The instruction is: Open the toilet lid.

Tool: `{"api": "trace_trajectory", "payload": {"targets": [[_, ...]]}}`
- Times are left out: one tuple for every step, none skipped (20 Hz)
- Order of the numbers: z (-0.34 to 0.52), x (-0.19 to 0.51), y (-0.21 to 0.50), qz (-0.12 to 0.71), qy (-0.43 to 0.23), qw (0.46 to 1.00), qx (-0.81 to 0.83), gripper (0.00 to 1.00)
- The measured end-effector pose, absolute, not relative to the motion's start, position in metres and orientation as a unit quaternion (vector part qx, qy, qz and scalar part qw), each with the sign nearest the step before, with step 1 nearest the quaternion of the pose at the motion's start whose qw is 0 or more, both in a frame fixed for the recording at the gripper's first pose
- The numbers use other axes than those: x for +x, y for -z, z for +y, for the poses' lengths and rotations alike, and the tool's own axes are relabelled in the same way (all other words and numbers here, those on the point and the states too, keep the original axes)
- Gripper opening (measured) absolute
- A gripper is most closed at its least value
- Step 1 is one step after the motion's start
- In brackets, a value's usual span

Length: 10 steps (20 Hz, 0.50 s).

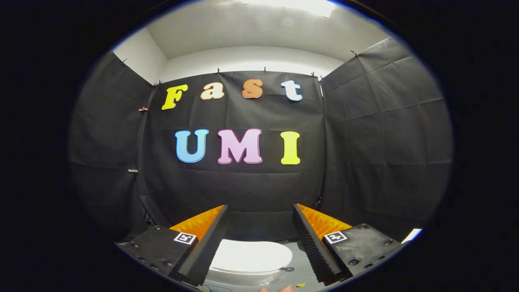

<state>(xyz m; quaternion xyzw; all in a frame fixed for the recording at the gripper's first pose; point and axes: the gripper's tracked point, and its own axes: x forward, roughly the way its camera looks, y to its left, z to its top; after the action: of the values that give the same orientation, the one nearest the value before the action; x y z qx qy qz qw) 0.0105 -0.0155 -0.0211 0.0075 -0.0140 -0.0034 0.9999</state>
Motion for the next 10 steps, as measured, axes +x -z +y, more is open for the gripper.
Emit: {"api": "trace_trajectory", "payload": {"targets": [[-0.017,0.011,0.023,-0.019,0.002,1.0,0.006,0.98],[-0.019,0.013,0.027,-0.022,0.0,1.0,0.004,0.98],[-0.022,0.016,0.033,-0.023,-0.001,1.0,0.001,0.98],[-0.026,0.02,0.039,-0.024,0.001,1.0,-0.004,0.98],[-0.03,0.022,0.044,-0.023,0.002,1.0,-0.01,0.98],[-0.033,0.025,0.051,-0.022,0.001,1.0,-0.014,0.98],[-0.036,0.028,0.058,-0.021,0.0,1.0,-0.016,0.98],[-0.04,0.031,0.066,-0.018,-0.001,1.0,-0.017,0.98],[-0.045,0.034,0.077,-0.013,-0.001,1.0,-0.018,0.98],[-0.05,0.038,0.089,-0.007,-0.001,1.0,-0.018,0.98]]}}
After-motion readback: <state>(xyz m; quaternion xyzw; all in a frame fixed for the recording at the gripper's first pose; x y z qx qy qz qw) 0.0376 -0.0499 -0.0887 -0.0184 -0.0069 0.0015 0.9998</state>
